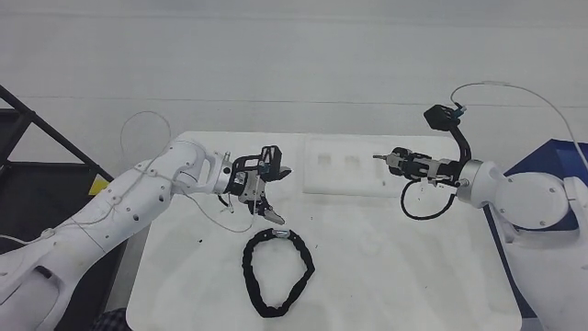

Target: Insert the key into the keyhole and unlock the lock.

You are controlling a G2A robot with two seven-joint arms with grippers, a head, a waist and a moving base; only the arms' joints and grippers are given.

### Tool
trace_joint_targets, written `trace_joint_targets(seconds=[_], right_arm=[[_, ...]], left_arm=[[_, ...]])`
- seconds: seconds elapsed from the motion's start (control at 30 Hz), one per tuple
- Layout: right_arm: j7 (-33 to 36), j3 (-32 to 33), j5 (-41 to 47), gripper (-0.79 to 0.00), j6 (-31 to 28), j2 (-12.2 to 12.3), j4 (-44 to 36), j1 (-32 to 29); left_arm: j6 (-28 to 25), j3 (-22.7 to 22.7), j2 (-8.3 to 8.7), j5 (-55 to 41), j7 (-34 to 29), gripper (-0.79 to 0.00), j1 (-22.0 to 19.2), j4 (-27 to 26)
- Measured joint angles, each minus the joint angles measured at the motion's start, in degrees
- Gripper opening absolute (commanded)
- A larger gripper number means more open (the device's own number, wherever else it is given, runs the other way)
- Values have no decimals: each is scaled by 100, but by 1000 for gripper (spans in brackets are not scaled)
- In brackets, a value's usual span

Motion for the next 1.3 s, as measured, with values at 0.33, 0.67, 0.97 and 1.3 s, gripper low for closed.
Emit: trace_joint_targets(seconds=[0.33, 0.67, 0.97, 1.3], right_arm=[[0, 0, 0, -785, 0, 0, 0, 0], [0, 0, 0, -785, 0, 0, 0, 0], [0, 0, 0, -785, 0, 0, 0, 0], [0, 0, 0, -785, 0, 0, 0, 0]], left_arm=[[0, 656, -28, 18, -209, 0, -374, 111], [0, 651, -27, 18, -205, 0, -371, 110], [341, 438, 3, 94, 253, 0, -126, 161], [297, 143, 147, 1899, 2519, 0, 802, 562]])
